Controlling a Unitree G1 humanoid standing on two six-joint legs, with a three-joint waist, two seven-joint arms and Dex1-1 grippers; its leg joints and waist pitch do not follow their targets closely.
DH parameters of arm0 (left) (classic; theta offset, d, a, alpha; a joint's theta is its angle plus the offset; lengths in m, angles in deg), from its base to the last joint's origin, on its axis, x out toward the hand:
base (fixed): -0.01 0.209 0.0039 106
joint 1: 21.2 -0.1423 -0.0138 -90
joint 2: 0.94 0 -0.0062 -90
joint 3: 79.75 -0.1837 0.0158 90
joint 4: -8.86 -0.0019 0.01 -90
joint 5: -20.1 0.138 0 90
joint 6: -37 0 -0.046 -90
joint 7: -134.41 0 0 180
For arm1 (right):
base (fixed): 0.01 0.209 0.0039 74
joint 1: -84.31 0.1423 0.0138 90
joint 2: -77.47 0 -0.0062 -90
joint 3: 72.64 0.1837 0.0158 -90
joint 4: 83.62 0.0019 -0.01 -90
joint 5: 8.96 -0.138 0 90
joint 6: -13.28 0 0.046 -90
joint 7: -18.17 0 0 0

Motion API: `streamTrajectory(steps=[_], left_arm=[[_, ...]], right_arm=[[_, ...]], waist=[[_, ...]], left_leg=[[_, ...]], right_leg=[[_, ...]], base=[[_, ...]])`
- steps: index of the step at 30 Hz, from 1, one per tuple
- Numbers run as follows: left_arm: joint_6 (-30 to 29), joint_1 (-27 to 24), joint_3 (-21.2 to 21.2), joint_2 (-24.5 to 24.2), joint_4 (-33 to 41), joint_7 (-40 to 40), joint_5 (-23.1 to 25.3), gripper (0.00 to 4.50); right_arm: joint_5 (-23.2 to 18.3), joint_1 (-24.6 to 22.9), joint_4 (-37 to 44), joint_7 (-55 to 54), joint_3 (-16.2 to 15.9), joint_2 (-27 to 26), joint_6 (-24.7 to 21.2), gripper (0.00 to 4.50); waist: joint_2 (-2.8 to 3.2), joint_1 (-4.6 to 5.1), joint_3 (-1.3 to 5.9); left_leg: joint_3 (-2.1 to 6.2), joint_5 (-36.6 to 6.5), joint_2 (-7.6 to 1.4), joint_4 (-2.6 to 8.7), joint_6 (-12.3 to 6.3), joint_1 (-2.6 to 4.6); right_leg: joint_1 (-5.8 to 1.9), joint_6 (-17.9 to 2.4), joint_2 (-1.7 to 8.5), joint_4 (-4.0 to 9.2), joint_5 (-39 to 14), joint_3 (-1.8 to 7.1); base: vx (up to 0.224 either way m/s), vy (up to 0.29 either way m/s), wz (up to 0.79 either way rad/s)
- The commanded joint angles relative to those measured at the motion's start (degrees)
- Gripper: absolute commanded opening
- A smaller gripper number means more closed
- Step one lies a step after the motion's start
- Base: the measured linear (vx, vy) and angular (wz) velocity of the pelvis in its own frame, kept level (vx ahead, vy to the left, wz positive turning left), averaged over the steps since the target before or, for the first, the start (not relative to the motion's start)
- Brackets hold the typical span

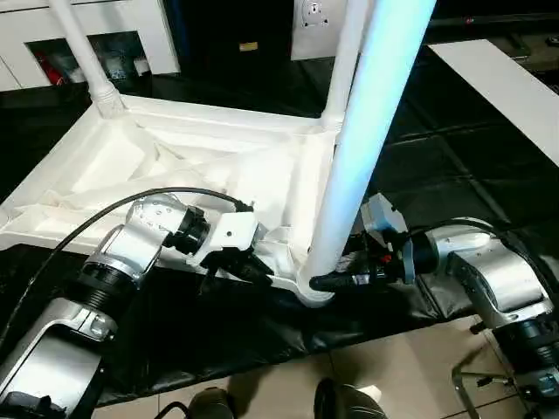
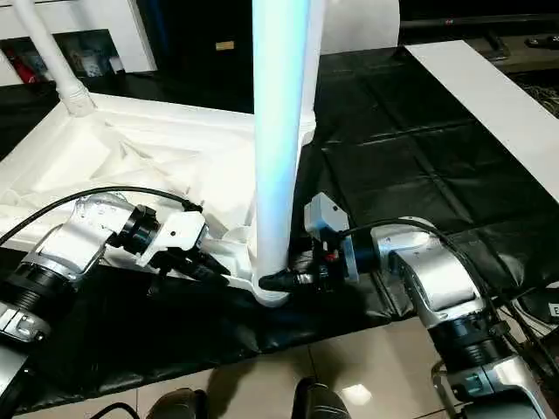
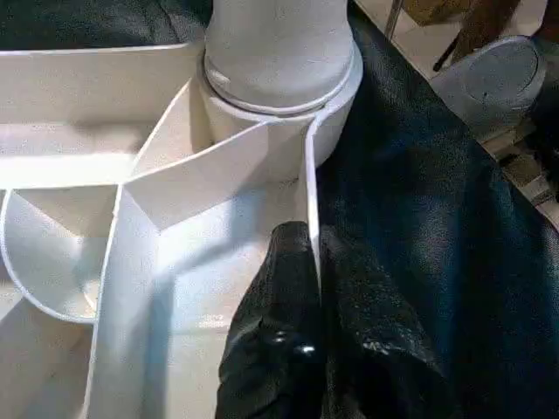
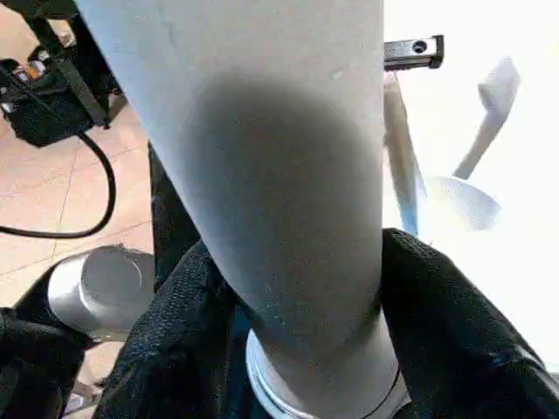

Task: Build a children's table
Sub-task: Rotate leg to tighten

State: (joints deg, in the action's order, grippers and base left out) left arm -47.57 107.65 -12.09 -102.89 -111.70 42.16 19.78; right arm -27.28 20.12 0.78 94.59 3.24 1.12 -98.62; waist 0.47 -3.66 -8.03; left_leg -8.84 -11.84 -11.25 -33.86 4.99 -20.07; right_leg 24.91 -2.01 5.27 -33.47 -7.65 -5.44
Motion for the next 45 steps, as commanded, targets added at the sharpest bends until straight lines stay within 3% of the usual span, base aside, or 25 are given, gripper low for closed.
streamTrajectory(steps=[1,7,11,12,15,16,18,19,23,25,28,30,31,32,34,36,37,41,43,45], left_arm=[[-0.73,-1.64,-2.31,0.45,-0.36,1.35,0.83,0.00],[-7.51,-3.52,0.65,2.94,2.95,-4.27,-1.64,0.00],[-11.72,-4.73,2.31,4.58,4.70,-10.05,-1.44,0.00],[-13.75,-5.16,2.98,5.34,5.66,-12.44,-1.37,0.00],[-19.40,-5.98,4.61,7.92,8.59,-18.74,-1.10,0.00],[-21.47,-6.11,5.37,9.15,9.61,-21.07,-1.19,0.00],[-24.49,-6.16,6.45,11.28,10.91,-24.64,-1.37,0.00],[-25.69,-6.18,6.82,12.09,11.47,-26.02,-1.45,0.00],[-29.83,-5.19,8.76,17.98,11.55,-36.36,0.16,0.00],[-31.12,-4.33,9.70,21.13,10.72,-42.62,1.88,0.00],[-32.37,-3.37,9.83,23.28,10.08,-47.37,3.74,0.00],[-32.71,-3.00,8.94,23.19,9.90,-48.63,4.98,0.00],[-32.84,-3.04,8.42,22.91,10.09,-48.77,5.53,0.00],[-32.94,-3.13,8.35,22.83,10.25,-48.73,5.59,0.00],[-32.76,-3.58,7.85,21.98,10.74,-47.60,5.71,0.00],[-32.05,-4.06,7.89,21.43,11.11,-47.13,5.95,0.00],[-31.96,-4.14,7.93,21.32,11.16,-46.94,5.89,0.00],[-28.81,-5.27,7.01,18.05,11.24,-41.95,5.02,0.00],[-27.21,-5.75,6.25,15.86,10.92,-38.52,4.55,0.00],[-25.59,-5.97,5.83,14.65,10.71,-36.35,4.31,0.00]], right_arm=[[-0.71,0.20,0.53,0.97,-0.80,0.05,-0.64,2.14],[-3.05,-3.61,5.39,-2.24,0.06,-1.01,-4.60,1.99],[-0.83,-5.80,6.35,-9.36,0.59,-3.63,-5.18,1.99],[0.82,-6.11,5.74,-13.76,1.09,-5.58,-5.16,1.99],[3.87,-5.78,3.30,-26.38,3.53,-12.17,-6.67,1.98],[3.80,-5.36,2.65,-30.08,4.67,-14.72,-7.86,1.95],[3.95,-4.46,1.68,-35.26,5.99,-18.33,-9.36,1.95],[4.10,-4.13,1.45,-37.19,6.34,-19.59,-9.88,1.95],[6.03,-0.34,-3.17,-47.93,7.95,-26.73,-10.04,1.94],[7.94,2.05,-6.35,-53.99,9.04,-30.41,-9.45,1.94],[10.62,3.77,-8.73,-59.61,9.81,-33.10,-9.13,1.94],[11.30,4.02,-9.12,-60.65,9.74,-33.47,-8.17,1.94],[11.54,4.03,-9.08,-61.16,9.88,-33.68,-7.51,2.50],[11.67,4.03,-9.05,-61.62,10.07,-33.85,-7.29,2.64],[11.40,3.75,-8.50,-61.48,10.52,-33.72,-6.39,2.69],[11.50,3.73,-8.52,-61.18,11.14,-33.41,-5.32,2.84],[11.54,3.71,-8.50,-61.06,11.24,-33.26,-5.08,3.10],[10.55,2.09,-5.67,-54.06,10.97,-28.46,-2.41,3.36],[9.79,0.84,-3.67,-48.84,10.60,-24.73,-1.05,3.58],[9.30,0.34,-2.95,-45.96,10.64,-22.51,-0.59,3.79]], waist=[[-0.46,0.07,5.50],[-0.22,-0.07,5.35],[-0.36,-0.09,4.97],[-0.15,0.15,4.64],[-0.42,0.84,4.30],[-0.30,1.80,4.16],[-0.36,2.58,4.20],[-0.17,3.27,4.06],[-0.08,4.47,3.98],[0.10,4.95,3.87],[0.60,5.40,3.84],[0.79,5.53,3.57],[1.11,5.55,3.67],[1.00,5.55,3.71],[0.83,5.46,3.75],[1.07,5.36,3.79],[0.88,5.34,3.89],[0.67,4.85,4.25],[0.61,4.48,4.48],[0.44,4.30,4.60]], left_leg=[[-0.69,-3.05,-1.15,3.45,-5.43,-0.51],[-0.64,-2.94,-1.29,3.48,-5.63,-0.52],[-0.67,-5.76,-1.14,3.74,-4.65,-0.29],[-0.61,-7.32,-1.09,3.88,-3.86,-0.37],[-0.47,-9.32,-0.64,4.13,-2.07,-0.34],[-0.04,-10.64,-0.34,4.26,-0.69,-0.76],[0.27,-11.44,0.09,4.22,-0.83,-1.05],[0.25,-12.14,-0.01,4.20,-1.41,-0.70],[0.38,-13.97,0.20,4.05,-2.26,-0.56],[0.46,-16.34,0.42,3.72,-2.45,0.07],[1.15,-17.85,-0.64,4.63,-3.21,-0.63],[0.90,-21.46,-0.56,4.51,-3.10,0.61],[0.99,-21.36,-0.58,4.58,-3.06,0.56],[0.97,-21.13,-0.64,4.69,-3.05,0.44],[0.89,-20.41,-0.61,4.87,-3.07,0.19],[0.83,-19.50,-0.70,4.95,-3.06,0.12],[0.64,-18.69,-0.65,4.89,-3.13,0.12],[0.37,-14.58,-0.82,4.92,-4.25,-0.33],[-0.10,-12.28,-0.90,4.66,-5.06,-0.04],[-0.31,-10.80,-0.81,4.44,-5.36,-0.28]], right_leg=[[-4.72,-13.31,2.57,2.86,-13.66,3.00],[-4.68,-13.84,2.59,2.82,-12.98,3.01],[-4.49,-12.02,2.59,3.67,-18.73,2.92],[-4.39,-10.88,2.62,4.09,-21.80,2.88],[-4.21,-7.63,2.48,4.98,-28.96,2.46],[-4.51,-4.92,2.60,5.44,-33.92,1.93],[-4.70,-2.20,2.48,6.28,-36.74,1.26],[-4.18,-2.47,2.44,6.59,-36.17,1.31],[-4.01,-2.35,2.18,7.25,-36.37,0.48],[-3.61,-1.32,2.13,8.14,-38.46,-0.31],[-4.59,-1.94,2.31,7.83,-33.03,-0.98],[-4.02,-1.37,2.43,8.75,-34.48,-1.49],[-4.23,-1.86,2.64,8.52,-33.12,-1.36],[-4.26,-2.11,2.64,8.40,-32.27,-1.20],[-4.31,-3.18,2.70,7.88,-30.61,-0.79],[-4.27,-4.16,2.74,7.47,-29.19,-0.36],[-4.22,-4.84,2.71,7.33,-28.19,-0.10],[-4.63,-6.66,2.85,6.56,-24.16,0.64],[-4.35,-8.53,2.68,6.14,-21.24,1.08],[-4.32,-9.73,2.73,5.77,-20.67,1.41]], base=[[0.000,0.000,0.00],[0.000,0.000,0.00],[0.000,0.000,0.00],[0.000,0.000,0.00],[0.000,0.000,0.00],[-0.061,0.008,-0.14],[-0.058,0.016,-0.14],[0.000,0.000,0.00],[0.000,0.000,0.00],[0.000,0.000,0.00],[0.000,0.000,0.00],[0.000,0.000,0.00],[0.000,0.000,0.00],[0.000,0.000,0.00],[0.000,0.000,0.00],[0.000,0.000,0.00],[0.000,0.000,0.00],[0.000,0.000,0.00],[0.000,0.000,0.00],[0.000,0.000,0.00]])
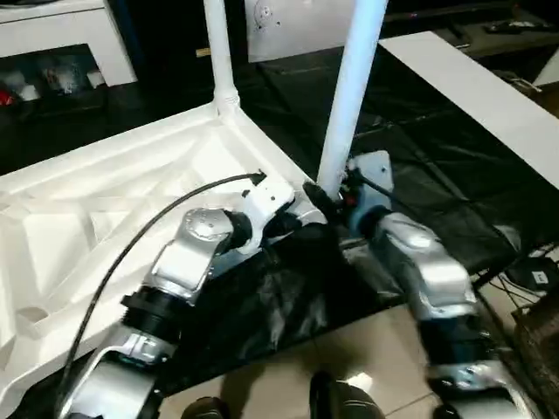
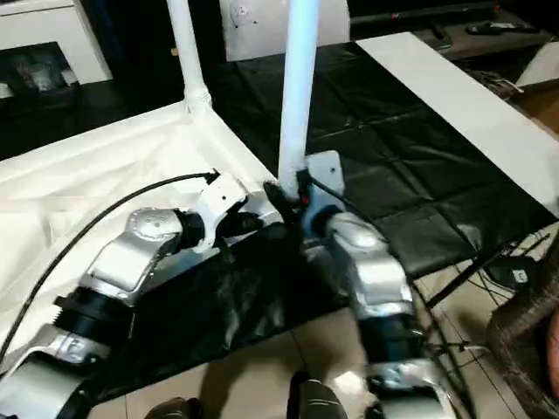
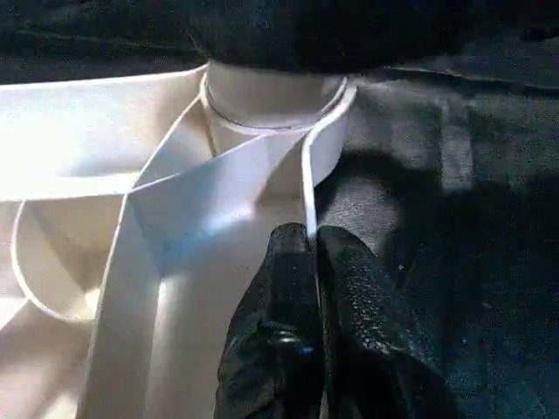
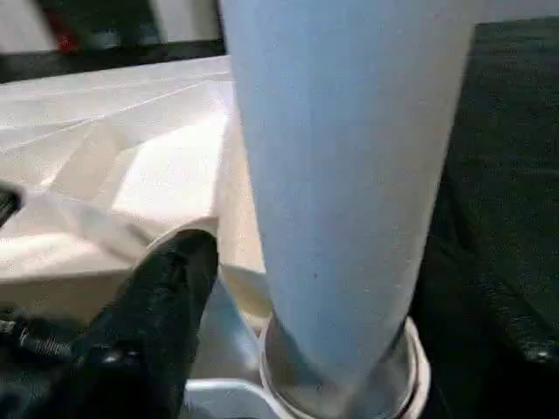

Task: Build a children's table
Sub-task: Rotate leg to tighten

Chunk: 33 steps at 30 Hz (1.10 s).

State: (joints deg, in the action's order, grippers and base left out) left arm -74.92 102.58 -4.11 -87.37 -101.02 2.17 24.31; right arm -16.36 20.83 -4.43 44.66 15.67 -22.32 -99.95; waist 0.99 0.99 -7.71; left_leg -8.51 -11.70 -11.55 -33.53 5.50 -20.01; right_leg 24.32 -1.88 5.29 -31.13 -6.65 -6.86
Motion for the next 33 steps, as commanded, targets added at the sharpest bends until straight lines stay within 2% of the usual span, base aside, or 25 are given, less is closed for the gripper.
streamTrajectory(steps=[1,2,3,5,7,10,11,13,18,21,26,33], left_arm=[[3.82,-1.18,-2.61,-2.42,-0.18,6.58,-0.66,0.00],[4.71,-1.34,-2.77,-3.19,-0.22,8.09,-0.98,0.00],[6.19,-1.54,-3.26,-4.07,-0.04,10.14,-1.27,0.00],[7.00,-1.80,-3.93,-5.22,0.21,12.49,-1.62,0.00],[10.61,-2.17,-5.86,-8.25,0.08,18.04,-1.70,0.00],[14.30,-2.28,-7.07,-10.82,-0.70,24.04,-2.93,0.00],[14.30,-2.28,-7.07,-10.82,-0.70,24.04,-2.93,0.00],[17.40,-2.21,-8.29,-13.19,-1.18,30.96,-4.53,0.00],[20.57,-1.24,-9.80,-14.90,-2.96,35.72,-4.35,0.00],[22.00,-0.48,-10.54,-15.36,-3.99,37.76,-4.26,0.00],[24.68,1.50,-11.78,-14.98,-6.27,41.28,-4.39,0.00],[26.29,2.43,-12.13,-14.43,-7.80,42.37,-4.36,0.00]], right_arm=[[-2.24,-1.00,3.10,8.08,-1.86,4.13,1.14,3.89],[-2.53,-1.31,3.48,10.40,-2.00,5.95,1.29,3.89],[-2.75,-1.55,3.74,12.51,-2.24,7.46,1.55,3.96],[-3.09,-1.84,4.02,15.14,-2.47,9.19,1.88,4.17],[-4.05,-2.33,4.59,21.23,-3.21,12.99,2.35,4.25],[-5.18,-2.55,4.89,28.71,-4.73,17.36,2.47,4.44],[-5.18,-2.55,4.89,28.71,-4.73,17.36,2.47,4.44],[-6.05,-2.17,4.66,35.98,-7.13,21.49,3.27,4.44],[-7.20,-1.42,4.09,42.89,-8.53,23.60,4.66,4.44],[-8.21,-1.08,4.16,46.10,-9.35,24.44,4.40,4.17],[-9.28,0.08,3.75,51.45,-12.64,25.49,3.66,3.74],[-9.35,0.83,2.89,53.42,-13.39,24.35,3.82,3.16]], waist=[[0.03,-0.63,4.45],[-0.14,-0.75,4.62],[-0.13,-1.05,4.92],[-0.14,-1.50,5.05],[-0.24,-2.05,5.01],[-0.12,-2.67,4.97],[-0.08,-2.76,4.92],[-0.14,-3.15,4.86],[-0.15,-3.43,4.80],[-0.25,-3.67,4.89],[-0.22,-4.23,5.15],[-0.39,-4.77,5.31]], left_leg=[[-0.66,-9.98,-0.43,3.98,-6.29,-0.34],[-0.72,-9.07,-0.34,3.86,-6.65,-0.43],[-0.85,-6.48,-0.32,3.68,-7.56,-0.70],[-0.97,-3.79,-0.27,3.44,-8.29,-0.99],[-0.96,-3.56,-0.40,3.43,-8.95,-0.94],[-0.99,-3.68,-0.77,3.56,-8.41,-0.50],[-0.96,-3.91,-0.76,3.59,-8.30,-0.50],[-1.01,-5.08,-0.89,3.71,-8.09,-0.30],[-1.08,-6.72,-1.16,3.79,-7.31,-0.14],[-1.09,-6.60,-1.18,3.79,-6.86,-0.29],[-1.17,-5.03,-1.12,3.58,-7.04,-0.34],[-1.16,-4.39,-1.15,3.52,-6.68,-0.42]], right_leg=[[-3.81,-9.99,2.64,3.32,-21.62,2.85],[-4.02,-9.89,2.59,3.25,-21.02,2.86],[-4.23,-10.36,2.62,2.72,-18.29,3.07],[-4.15,-11.41,2.48,2.17,-15.27,3.15],[-4.21,-11.48,2.47,2.06,-15.08,3.12],[-3.97,-11.40,2.34,2.05,-16.14,3.15],[-3.97,-11.57,2.28,2.00,-16.36,3.09],[-3.94,-11.54,2.21,2.02,-17.35,3.05],[-3.73,-11.78,2.41,2.10,-18.70,3.19],[-3.96,-11.58,2.52,1.92,-18.97,3.26],[-4.01,-12.24,2.51,1.62,-17.01,3.35],[-4.04,-12.31,2.54,1.43,-16.55,3.30]], base=[[0.043,-0.051,0.07],[0.043,-0.051,0.07],[0.043,-0.055,0.05],[0.041,-0.052,0.02],[0.000,0.000,0.00],[0.000,0.000,0.00],[0.000,0.000,0.00],[0.000,0.000,0.00],[0.000,0.000,0.00],[0.000,0.000,0.00],[0.000,0.000,0.00],[0.000,0.000,0.00]])
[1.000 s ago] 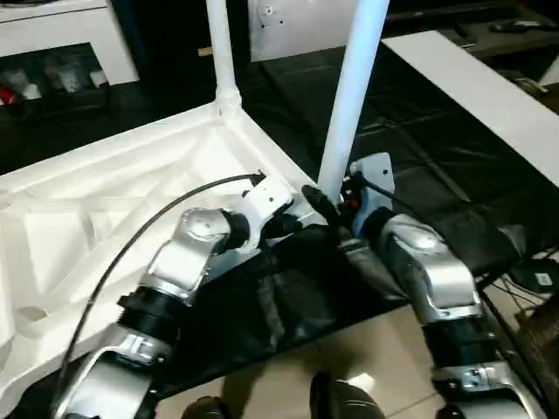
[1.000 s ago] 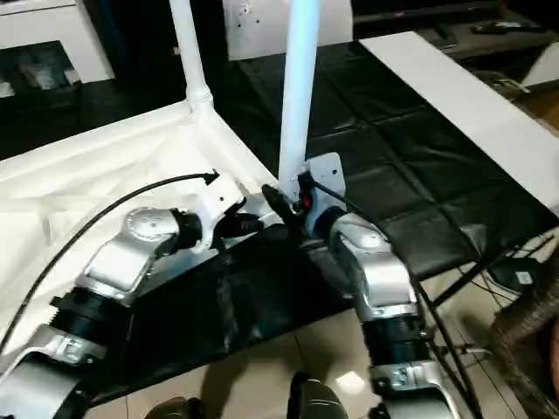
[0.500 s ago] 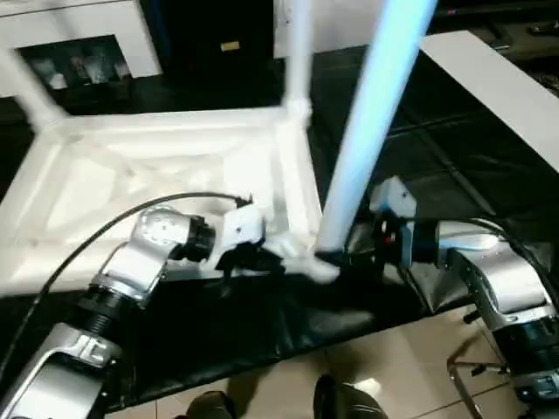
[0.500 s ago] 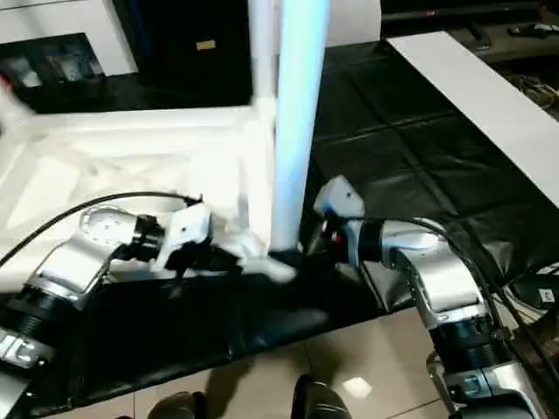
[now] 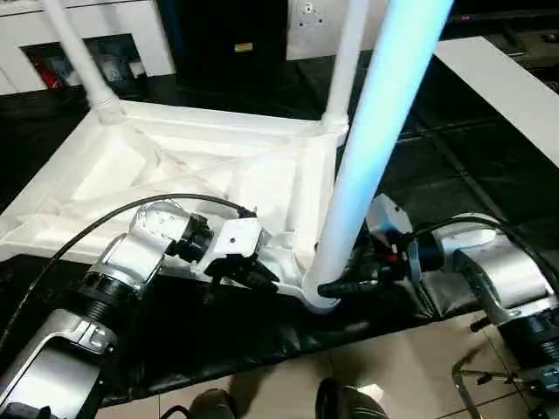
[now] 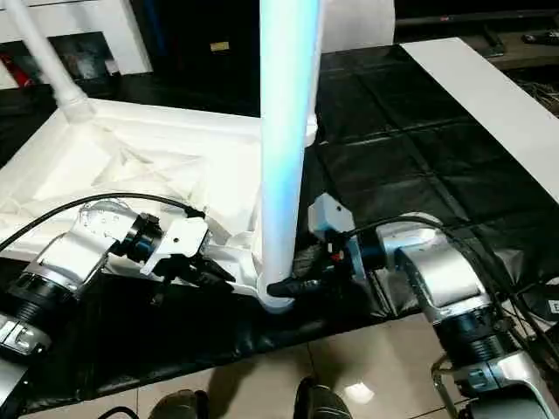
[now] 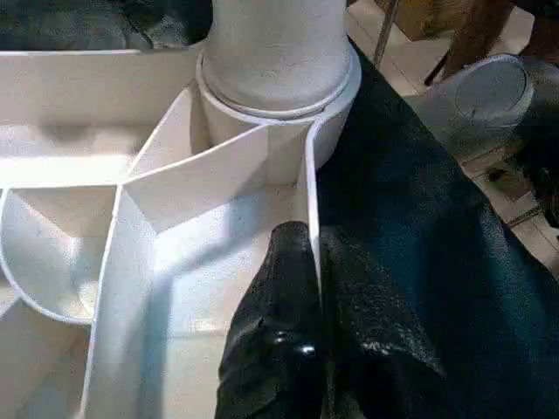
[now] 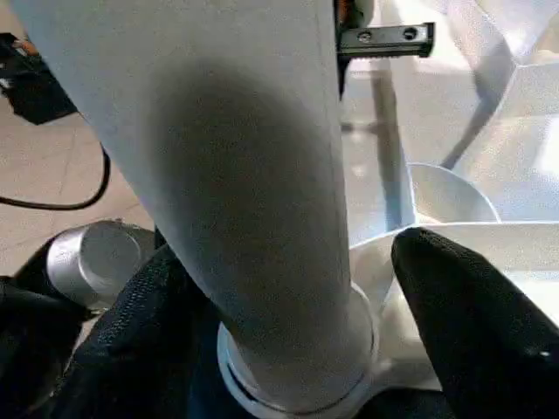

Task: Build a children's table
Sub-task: Rotate leg to tighten

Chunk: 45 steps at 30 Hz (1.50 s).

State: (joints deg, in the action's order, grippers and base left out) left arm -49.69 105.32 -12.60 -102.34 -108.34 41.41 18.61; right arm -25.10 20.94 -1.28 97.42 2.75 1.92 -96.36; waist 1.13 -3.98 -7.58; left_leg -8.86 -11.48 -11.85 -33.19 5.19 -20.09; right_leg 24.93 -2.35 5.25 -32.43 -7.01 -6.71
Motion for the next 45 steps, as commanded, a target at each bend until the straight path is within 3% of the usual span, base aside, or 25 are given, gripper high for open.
streamTrajectory(steps=[1,8,18,19,20,22,24,26,30,31,32,33,34,35,36,37,38,39,40,41,42,43,44,45], left_arm=[[1.06,-0.31,-3.64,0.53,-0.48,3.12,1.34,0.00],[1.55,-0.26,-3.42,0.63,-1.35,3.47,1.36,0.00],[-3.99,-1.54,-0.66,1.93,0.18,-0.38,-1.01,0.00],[-5.43,-1.86,-0.10,2.14,0.83,-1.90,-1.07,0.00],[-6.96,-2.12,0.22,2.37,1.39,-3.74,-0.63,0.00],[-7.81,-2.25,0.40,2.50,1.68,-4.73,-0.38,0.00],[-14.29,-3.28,2.18,4.97,4.11,-12.07,0.00,0.00],[-15.64,-3.30,2.45,5.77,4.63,-14.02,0.40,0.00],[-22.02,-2.50,4.30,10.66,6.04,-22.39,0.88,0.00],[-23.55,-1.88,5.15,12.47,5.66,-25.54,1.12,0.00],[-24.79,-1.21,6.06,14.17,5.12,-28.86,1.47,0.00],[-25.52,-0.81,6.62,15.18,4.82,-30.87,1.69,0.00],[-26.50,-0.17,7.73,16.99,4.29,-34.45,1.97,0.00],[-27.33,0.16,8.45,18.19,4.18,-36.83,2.22,0.00],[-27.33,0.16,8.45,18.19,4.18,-36.83,2.22,0.00],[-26.81,1.61,9.44,20.53,2.51,-42.20,3.44,0.00],[-26.66,2.00,9.53,21.05,2.14,-43.53,3.87,0.00],[-26.13,2.27,9.55,21.29,1.77,-44.36,4.21,0.00],[-25.84,2.37,9.54,21.37,1.64,-44.71,4.42,0.00],[-25.80,2.36,9.51,21.35,1.67,-44.67,4.51,0.00],[-25.38,2.35,9.37,21.18,1.67,-44.41,4.91,0.00],[-25.01,2.30,9.28,21.03,1.76,-43.95,5.10,0.00],[-24.46,2.21,9.05,20.76,1.88,-43.30,5.18,0.00],[-23.90,2.08,8.73,20.42,2.06,-42.63,5.28,0.00]], right_arm=[[-0.62,0.72,-0.26,0.66,-0.47,0.11,0.22,3.08],[-1.76,0.53,0.02,2.14,-1.22,0.24,-1.22,2.36],[-4.22,-2.93,4.33,-2.29,0.53,-1.27,-6.68,2.11],[-3.70,-3.46,4.75,-5.29,0.91,-2.31,-7.05,2.11],[-2.72,-3.81,4.77,-8.49,1.22,-3.54,-7.36,2.11],[-2.18,-3.97,4.77,-10.25,1.38,-4.22,-7.57,2.09],[1.75,-3.88,2.74,-22.23,2.33,-10.19,-9.97,2.08],[2.26,-3.63,2.36,-24.69,2.52,-11.84,-10.65,2.07],[3.85,-1.62,0.48,-35.25,3.68,-19.54,-13.17,2.04],[4.57,-0.63,-0.79,-39.28,4.34,-22.08,-13.46,2.04],[4.77,0.35,-2.11,-43.00,5.23,-24.41,-13.92,2.04],[4.85,0.93,-2.90,-45.27,5.83,-25.80,-14.20,2.04],[5.76,1.96,-4.26,-48.99,6.74,-28.09,-13.72,2.04],[6.47,2.58,-5.02,-51.45,7.31,-29.61,-13.40,2.04],[6.47,2.58,-5.02,-51.45,7.31,-29.61,-13.40,2.04],[7.25,4.44,-7.62,-57.74,9.46,-33.23,-12.72,2.04],[7.65,4.98,-8.35,-59.95,10.25,-34.33,-12.62,2.03],[8.13,5.30,-8.81,-61.49,10.65,-34.96,-12.48,2.03],[8.58,5.42,-8.98,-62.33,10.83,-35.27,-12.40,2.03],[8.73,5.40,-9.00,-62.73,10.95,-35.46,-12.31,2.03],[9.43,5.23,-9.04,-64.72,11.52,-36.41,-11.84,2.03],[9.80,5.12,-9.02,-65.40,11.61,-36.80,-11.48,2.03],[10.00,4.98,-8.93,-65.73,11.59,-36.97,-11.28,2.03],[10.39,4.87,-8.92,-66.28,11.69,-37.33,-11.06,2.03]], waist=[[-0.54,0.18,5.14],[-0.74,-0.06,5.13],[-0.75,-0.51,5.03],[-0.59,-0.41,4.84],[-0.86,-0.31,4.76],[-0.79,-0.04,4.45],[-0.75,0.61,3.98],[-0.67,1.90,3.70],[-0.44,3.57,3.57],[0.17,4.75,3.11],[0.50,5.17,2.99],[0.83,6.23,2.79],[1.49,6.49,2.64],[2.46,6.04,2.49],[1.69,5.03,1.93],[-1.07,5.56,0.78],[-2.43,6.40,0.27],[-1.80,7.50,0.83],[-0.21,8.41,1.86],[1.92,8.44,2.92],[3.08,6.98,2.60],[0.45,7.08,1.13],[-1.01,6.72,0.80],[-1.93,8.71,0.90]], left_leg=[[-0.78,-4.71,-0.84,3.19,-6.24,-0.39],[-0.80,-4.94,-0.75,3.15,-5.72,-0.42],[-0.81,-5.76,-0.67,3.14,-4.90,-0.38],[-0.76,-6.30,-0.64,3.22,-4.41,-0.46],[-0.81,-6.72,-0.55,3.25,-4.34,-0.43],[-0.78,-8.60,-0.12,3.30,-3.37,-0.19],[-0.69,-9.15,0.07,3.40,-2.14,-0.37],[-0.29,-12.64,0.55,3.29,-1.37,-0.10],[0.23,-15.68,0.45,3.40,-1.71,-0.44],[0.58,-19.34,0.22,3.34,-1.63,0.42],[0.87,-21.55,-0.05,3.36,-1.87,0.87],[1.62,-25.63,-1.03,4.02,-2.00,0.51],[2.24,-29.19,-2.11,4.81,-2.06,0.40],[4.06,-37.77,-5.76,8.13,-1.71,-1.59],[3.89,-42.87,-7.10,10.53,-1.56,-0.90],[1.35,-41.60,-1.94,6.79,-0.50,2.38],[-1.76,-22.73,6.36,-7.34,-0.36,10.60],[-1.25,-19.47,6.07,-7.28,-1.62,7.99],[-0.37,-19.65,3.62,-4.16,-2.44,4.06],[4.53,-26.08,-2.61,2.05,-2.51,-4.58],[7.04,-33.49,-6.05,6.24,-3.90,-1.35],[4.45,-37.48,-1.62,4.73,-1.89,1.56],[2.02,-29.96,3.05,0.55,-0.98,5.17],[-0.39,-19.33,6.87,-5.57,-3.12,6.99]], right_leg=[[-4.72,-11.66,2.59,2.75,-16.54,3.14],[-4.70,-10.54,2.58,2.88,-18.57,3.18],[-4.56,-9.55,2.55,3.13,-20.85,3.19],[-4.55,-9.24,2.56,3.23,-21.70,3.16],[-4.51,-8.74,2.49,3.46,-22.78,3.12],[-4.28,-6.22,2.52,4.28,-28.69,2.87],[-4.08,-4.66,2.41,4.69,-32.31,2.62],[-3.89,-0.96,2.30,6.13,-39.24,1.49],[-4.40,0.97,2.31,7.11,-40.19,0.19],[-4.07,1.57,2.30,8.42,-41.24,-1.24],[-4.20,1.82,2.35,8.98,-41.22,-2.14],[-5.27,2.68,2.19,8.95,-38.87,-3.32],[-5.96,2.55,2.25,8.16,-36.69,-3.68],[-8.52,0.52,2.54,-0.02,-25.43,-1.00],[-6.96,-1.81,2.36,-4.48,-13.89,2.63],[-2.88,0.87,0.92,3.34,-34.68,2.28],[6.47,7.75,1.36,15.67,-67.41,-4.21],[3.12,8.98,2.93,15.26,-68.43,-5.46],[-3.09,10.91,4.63,13.77,-62.09,-6.83],[-12.79,9.99,5.74,-0.91,-34.02,-3.51],[-8.84,1.73,5.37,-3.99,-8.43,2.27],[-5.10,1.31,3.73,2.56,-25.41,1.71],[-1.11,6.09,2.11,9.89,-45.35,-1.45],[0.98,12.13,2.35,13.98,-62.94,-5.63]], base=[[0.000,0.000,0.00],[0.000,0.000,0.00],[0.000,0.000,0.00],[0.000,0.000,0.00],[0.000,0.000,0.00],[0.000,0.000,0.00],[0.000,0.000,0.00],[-0.051,0.007,-0.04],[-0.013,0.005,-0.01],[0.000,0.000,0.00],[0.000,0.000,0.00],[-0.037,0.055,-0.08],[-0.054,0.015,-0.11],[-0.054,0.015,-0.11],[-0.055,-0.028,0.01],[-0.026,-0.063,0.19],[-0.026,-0.063,0.19],[-0.006,-0.034,-0.19],[0.090,0.108,-0.63],[0.090,0.108,-0.63],[0.101,0.083,-0.29],[0.074,-0.035,0.24],[0.074,-0.035,0.24],[0.075,-0.044,0.07]])
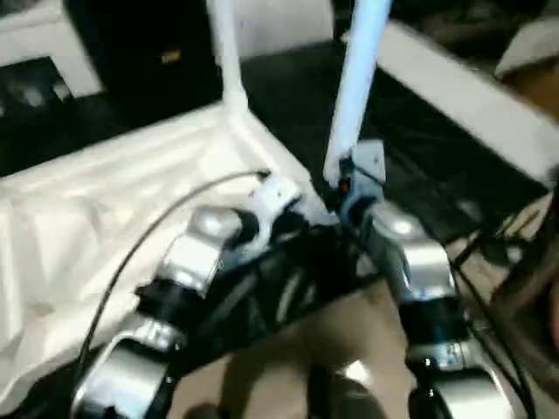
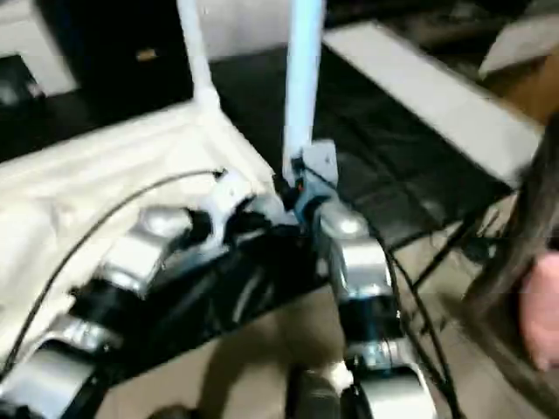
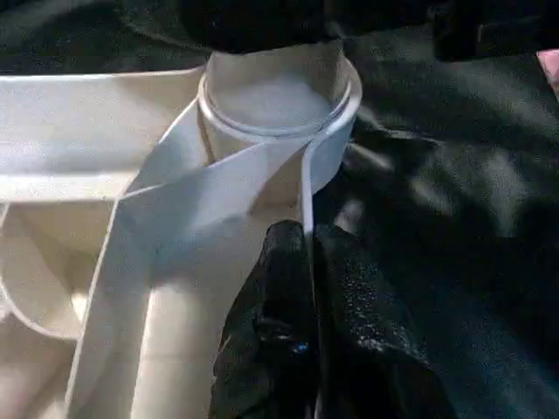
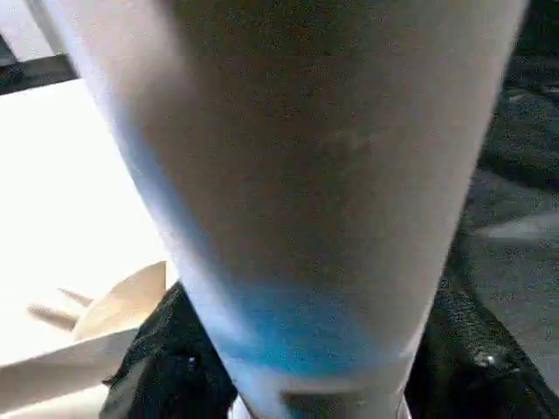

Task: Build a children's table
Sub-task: Rotate leg to tighten

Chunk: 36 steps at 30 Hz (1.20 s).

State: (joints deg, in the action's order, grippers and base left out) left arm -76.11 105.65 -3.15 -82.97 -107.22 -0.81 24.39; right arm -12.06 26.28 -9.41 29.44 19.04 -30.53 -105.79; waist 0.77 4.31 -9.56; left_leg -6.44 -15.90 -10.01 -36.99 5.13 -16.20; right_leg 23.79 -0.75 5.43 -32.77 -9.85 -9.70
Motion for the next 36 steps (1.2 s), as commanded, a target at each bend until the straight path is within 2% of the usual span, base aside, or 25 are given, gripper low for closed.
streamTrajectory(steps=[1,2,3,4,5,6,7,8,9,10,11,12,13,14,15,16,17,18,19,20,22,24,27,33,36], left_arm=[[2.61,1.63,-0.90,0.82,1.05,-0.04,-0.47,0.00],[2.94,1.56,-1.03,0.66,1.05,0.25,-0.44,0.00],[4.11,1.33,-1.44,0.16,0.97,1.18,-0.32,0.00],[4.49,1.20,-1.31,-0.18,0.76,1.36,-0.19,0.00],[5.48,1.04,-1.46,-0.78,0.56,1.93,0.04,0.00],[5.61,1.01,-1.47,-0.92,0.49,1.96,0.09,0.00],[6.85,0.80,-1.55,-2.12,-0.02,2.39,0.34,0.00],[7.49,0.73,-1.62,-2.64,-0.27,2.59,0.36,0.00],[8.11,0.68,-1.71,-3.03,-0.46,2.91,0.34,0.00],[8.79,0.67,-1.54,-3.63,-0.92,3.05,0.40,0.00],[8.79,0.67,-1.54,-3.63,-0.92,3.05,0.40,0.00],[11.45,0.73,-1.25,-5.45,-2.01,3.82,0.71,0.00],[12.41,0.80,-1.09,-6.15,-2.50,3.98,0.85,0.00],[12.74,0.82,-1.08,-6.32,-2.61,4.11,0.87,0.00],[14.39,0.97,-0.93,-7.24,-3.19,4.99,0.80,0.00],[14.88,1.21,-0.53,-7.67,-3.75,4.70,0.90,0.00],[15.24,1.40,-0.14,-8.04,-4.21,4.37,1.01,0.00],[15.33,1.53,0.41,-8.44,-4.56,4.25,0.85,0.00],[15.57,1.78,1.16,-9.18,-5.19,3.71,0.62,0.00],[15.57,1.78,1.16,-9.18,-5.19,3.71,0.62,0.00],[16.13,1.85,1.79,-9.78,-5.56,3.16,0.40,0.00],[16.93,1.82,2.83,-10.47,-5.77,2.94,-0.50,0.00],[17.19,1.24,3.36,-11.38,-5.09,3.96,-1.41,0.55],[17.32,-1.12,6.06,-12.44,-1.77,4.12,-4.14,1.01],[15.32,-3.39,9.78,-12.15,2.25,0.75,-6.35,1.13]], right_arm=[[-2.49,-0.55,-0.78,1.45,-4.45,-5.06,-1.55,2.03],[-2.29,-0.59,-0.81,1.30,-4.43,-5.09,-1.36,2.03],[-1.62,-0.67,-0.98,0.80,-4.33,-5.15,-0.66,2.03],[-1.61,-0.80,-1.03,1.35,-4.44,-4.77,0.00,2.57],[-1.45,-1.03,-0.97,1.80,-4.60,-4.21,1.02,2.57],[-1.45,-1.11,-0.92,1.96,-4.62,-4.06,1.18,2.70],[-1.41,-1.76,-0.38,2.98,-4.65,-2.88,2.25,2.73],[-1.28,-2.07,-0.08,3.27,-4.56,-2.50,2.58,2.82],[-1.20,-2.37,0.24,3.48,-4.41,-2.21,2.87,2.82],[-1.02,-2.91,0.84,3.94,-4.21,-1.63,3.37,3.04],[-1.02,-2.91,0.84,3.94,-4.21,-1.63,3.37,3.04],[-0.38,-4.89,3.11,5.42,-4.17,0.75,4.60,3.15],[-0.22,-5.78,4.15,6.17,-4.24,1.78,4.92,3.15],[-0.25,-6.03,4.46,6.41,-4.24,2.03,5.05,3.37],[-0.45,-7.57,6.36,7.83,-4.20,3.48,5.80,3.37],[-0.41,-8.71,7.66,8.79,-4.30,4.67,6.32,3.48],[-0.35,-9.72,8.82,9.61,-4.40,5.73,6.75,3.57],[-1.39,-11.07,10.75,10.76,-3.96,6.50,5.72,3.57],[-2.40,-13.22,13.84,12.40,-3.68,7.93,4.97,3.69],[-2.40,-13.22,13.84,12.40,-3.68,7.93,4.97,3.69],[-2.36,-15.11,16.47,13.25,-3.75,9.15,4.96,3.89],[-3.19,-17.64,20.44,14.25,-3.79,10.39,4.52,4.06],[-4.85,-20.56,25.32,15.52,-3.74,11.21,3.27,4.30],[-6.98,-25.86,34.85,15.80,-3.69,12.23,1.15,4.50],[-8.72,-28.40,39.80,14.92,-4.36,12.44,-4.85,4.50]], waist=[[0.12,1.47,3.74],[2.81,0.88,4.79],[3.88,-0.51,4.37],[1.89,-1.91,3.17],[-1.70,-1.68,2.06],[-2.35,0.89,2.29],[2.51,3.01,4.47],[4.32,0.10,4.64],[4.24,1.37,4.87],[1.27,-0.59,3.59],[-0.84,-1.25,3.01],[-1.72,0.07,3.12],[0.30,0.78,5.64],[1.72,0.17,5.49],[2.90,0.40,5.89],[1.82,0.35,5.46],[-0.14,-0.35,5.30],[-0.57,-0.85,5.32],[-0.32,-1.10,6.06],[-0.22,-1.32,6.43],[-0.03,-1.28,7.21],[-0.42,-1.34,7.54],[-0.89,-1.97,7.23],[-0.55,-2.93,6.45],[-0.50,-3.59,6.39]], left_leg=[[-2.13,-14.70,3.13,-0.07,-4.25,1.06],[3.09,-18.99,-4.63,5.26,-5.77,-8.16],[5.22,-24.19,-8.92,9.69,-6.67,-4.05],[2.17,-31.19,-4.47,8.84,-2.90,-1.38],[-0.75,-23.72,1.25,2.97,-1.47,1.75],[-3.78,-15.74,6.70,-4.78,-3.21,5.94],[-1.47,-19.83,0.59,0.52,-6.01,1.61],[3.00,-24.64,-4.03,4.44,-5.54,-6.80],[5.23,-24.28,-7.62,9.00,-7.73,-2.25],[3.07,-27.52,-3.90,8.01,-3.86,-1.52],[-0.02,-20.86,1.19,3.98,-2.52,1.61],[-2.63,-12.29,5.63,-0.50,-4.35,4.32],[-0.51,-9.93,2.73,3.61,-7.55,-2.02],[1.19,-7.36,-0.12,4.80,-8.33,-2.58],[3.97,-3.37,-4.81,5.82,-9.44,-2.54],[2.50,1.06,-2.97,6.00,-8.21,-1.48],[1.28,1.80,-0.71,6.10,-6.71,-2.86],[0.50,0.65,0.33,5.85,-6.48,-2.09],[0.45,2.87,0.88,5.81,-7.57,-2.39],[0.65,6.03,0.59,5.73,-8.99,-2.88],[1.50,20.73,-0.09,4.50,-13.91,-3.18],[1.43,26.65,0.24,3.86,-17.65,-3.39],[0.87,20.48,0.59,3.97,-19.72,-4.23],[0.34,12.29,-0.26,4.61,-12.85,-4.03],[0.21,9.16,-0.13,4.90,-9.62,-3.83]], right_leg=[[-1.72,12.60,2.38,15.22,-56.64,-4.94],[-12.29,12.45,4.73,-1.15,-29.38,-1.08],[-7.01,0.88,5.51,-3.43,-2.90,6.00],[-3.94,-0.50,4.07,1.36,-20.17,6.46],[0.98,7.31,0.84,10.68,-44.41,2.17],[6.69,14.01,-2.21,17.51,-66.30,-4.00],[-3.74,18.27,1.97,14.20,-46.80,-7.90],[-12.84,10.49,5.00,-5.45,-22.13,-0.30],[-6.75,1.44,5.62,-2.69,1.86,5.11],[-5.30,2.11,4.78,2.12,-18.50,5.72],[-0.98,7.53,2.49,9.81,-40.13,3.30],[2.02,10.95,2.13,13.93,-60.69,0.90],[-6.87,14.20,3.13,10.83,-47.63,0.38],[-7.26,12.92,4.39,9.33,-39.07,0.94],[-6.76,5.74,5.32,3.86,-17.62,3.21],[-3.99,-3.80,5.30,4.55,-6.45,3.55],[-4.60,-4.74,3.68,5.48,-14.35,3.89],[-3.84,-4.14,3.25,6.36,-21.49,4.26],[-4.38,-5.54,3.61,5.81,-25.67,4.98],[-4.53,-6.44,3.63,5.29,-23.01,5.15],[-3.60,-11.85,3.24,2.51,-5.54,5.07],[-3.42,-15.02,3.18,1.42,2.47,5.21],[-4.14,-13.74,3.44,2.47,-4.41,5.07],[-3.58,-6.77,2.78,4.61,-19.28,4.34],[-3.52,-3.70,2.49,5.45,-23.51,4.13]], base=[[0.141,0.046,-0.37],[0.141,0.046,-0.37],[0.178,0.072,-0.20],[0.113,-0.009,0.29],[0.113,-0.009,0.29],[0.072,-0.056,0.10],[0.189,0.122,-0.43],[0.189,0.122,-0.43],[0.194,0.217,-0.41],[0.084,0.064,0.15],[0.084,0.064,0.15],[0.056,0.010,0.25],[0.089,0.049,-0.14],[0.089,0.049,-0.14],[0.152,0.066,-0.01],[0.068,0.044,0.19],[0.068,0.044,0.19],[0.055,0.043,0.21],[0.066,0.025,0.15],[0.066,0.025,0.15],[0.059,-0.021,0.01],[0.028,-0.014,0.00],[0.000,0.000,0.00],[0.000,0.000,0.00],[0.000,0.000,0.00]])
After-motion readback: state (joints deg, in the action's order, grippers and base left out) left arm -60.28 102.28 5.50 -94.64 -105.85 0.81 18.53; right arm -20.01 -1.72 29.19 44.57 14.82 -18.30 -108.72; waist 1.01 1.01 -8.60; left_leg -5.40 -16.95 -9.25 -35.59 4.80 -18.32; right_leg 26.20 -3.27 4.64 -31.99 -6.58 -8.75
